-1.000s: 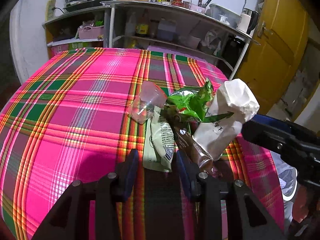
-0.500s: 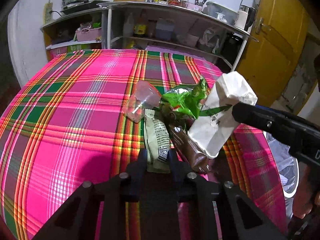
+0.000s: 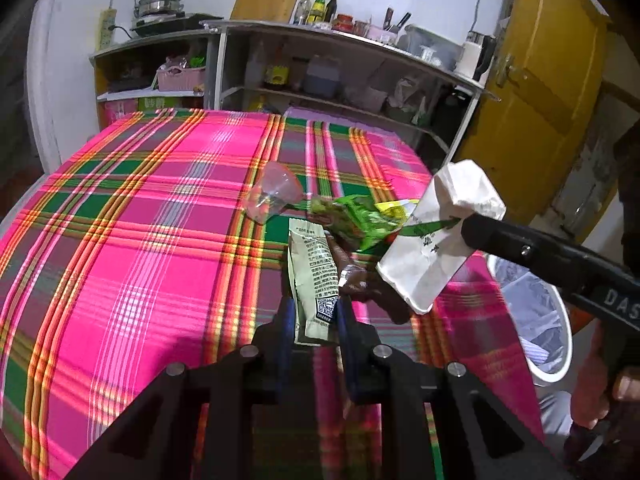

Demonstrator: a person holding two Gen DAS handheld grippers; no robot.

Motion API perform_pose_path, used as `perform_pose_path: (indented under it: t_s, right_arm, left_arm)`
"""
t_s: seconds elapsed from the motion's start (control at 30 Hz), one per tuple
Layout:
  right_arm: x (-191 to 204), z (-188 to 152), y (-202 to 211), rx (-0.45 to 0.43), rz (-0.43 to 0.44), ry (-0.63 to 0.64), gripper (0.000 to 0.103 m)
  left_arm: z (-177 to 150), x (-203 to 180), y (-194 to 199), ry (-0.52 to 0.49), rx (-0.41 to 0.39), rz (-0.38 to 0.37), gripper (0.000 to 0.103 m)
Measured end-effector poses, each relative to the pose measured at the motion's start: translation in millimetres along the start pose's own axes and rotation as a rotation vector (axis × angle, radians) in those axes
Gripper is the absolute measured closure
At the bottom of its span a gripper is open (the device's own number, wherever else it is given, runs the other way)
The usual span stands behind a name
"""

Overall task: Collect trash
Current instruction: 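Carry the packet with the left gripper while the right carries the paper cup to the bin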

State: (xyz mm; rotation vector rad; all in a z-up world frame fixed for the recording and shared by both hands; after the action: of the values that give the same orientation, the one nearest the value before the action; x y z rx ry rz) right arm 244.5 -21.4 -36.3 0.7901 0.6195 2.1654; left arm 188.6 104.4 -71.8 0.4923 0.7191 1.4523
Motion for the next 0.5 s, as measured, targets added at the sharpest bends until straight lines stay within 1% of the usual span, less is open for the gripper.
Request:
perform_pose_path:
  t_s: [0.23,0.5]
  right_arm:
    - [-7.2,-13.7,31.2,-0.022,-0.021,-0.018,0.08]
    - [-18.3,-27.7,65.2,-0.044,-0.053,-0.03,0.08]
  left_arm:
    - [-3.6,-22.7,29.5,-0.019,-0.048,-0.039,0.082]
    - [-7.5,-50.6,49.5,-0.046,-0.072,-0.082,0.082]
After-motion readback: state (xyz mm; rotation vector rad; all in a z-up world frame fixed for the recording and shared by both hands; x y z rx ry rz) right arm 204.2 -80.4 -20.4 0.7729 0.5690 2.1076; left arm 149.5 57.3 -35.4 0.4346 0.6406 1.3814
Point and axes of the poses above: each gripper's, at about its wrist camera, not at the fingertips, and y roughly against the way its jaws point, x to its left, z to its top, the point moved 5 cm from there along -y, roughly the way its jaws point, and after that the axes turned 6 degrees about -y, right-handed, at the moved point
